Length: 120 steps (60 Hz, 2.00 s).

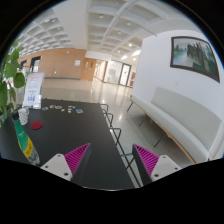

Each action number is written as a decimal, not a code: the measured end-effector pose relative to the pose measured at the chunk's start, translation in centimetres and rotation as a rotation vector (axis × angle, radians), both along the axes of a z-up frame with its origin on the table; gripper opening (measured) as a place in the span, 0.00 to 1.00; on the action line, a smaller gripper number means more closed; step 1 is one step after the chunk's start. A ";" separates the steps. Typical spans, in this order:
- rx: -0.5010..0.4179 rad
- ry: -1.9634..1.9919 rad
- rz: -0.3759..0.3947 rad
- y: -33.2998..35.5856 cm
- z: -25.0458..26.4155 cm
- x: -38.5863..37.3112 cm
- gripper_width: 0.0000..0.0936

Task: Pour water

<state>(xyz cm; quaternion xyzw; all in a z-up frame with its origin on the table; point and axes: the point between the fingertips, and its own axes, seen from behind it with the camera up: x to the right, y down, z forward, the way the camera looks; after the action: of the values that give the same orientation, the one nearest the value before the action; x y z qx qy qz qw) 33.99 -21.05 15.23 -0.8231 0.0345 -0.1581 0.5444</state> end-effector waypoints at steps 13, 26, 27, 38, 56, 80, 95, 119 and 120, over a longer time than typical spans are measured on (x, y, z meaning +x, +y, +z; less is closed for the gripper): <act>-0.063 -0.014 -0.029 -2.9 -2.1 -0.5 0.91; -0.173 0.023 -0.009 -8.0 -6.4 -5.1 0.91; -0.179 0.026 -0.003 -8.4 -6.6 -5.6 0.91; -0.190 0.029 0.064 -11.3 -8.7 -11.5 0.91; -0.072 0.133 0.214 -5.1 -8.9 -25.8 0.91; 0.103 0.160 0.158 6.5 -9.3 -28.0 0.66; 0.149 0.105 0.113 6.6 -8.9 -27.0 0.46; 0.269 -0.539 -0.093 12.7 11.0 -20.0 0.46; 0.272 -0.585 -0.093 13.7 12.2 -19.9 0.45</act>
<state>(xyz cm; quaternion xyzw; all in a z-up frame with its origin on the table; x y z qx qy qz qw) 14.10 -7.35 27.45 -0.6601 -0.0649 -0.4067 0.6282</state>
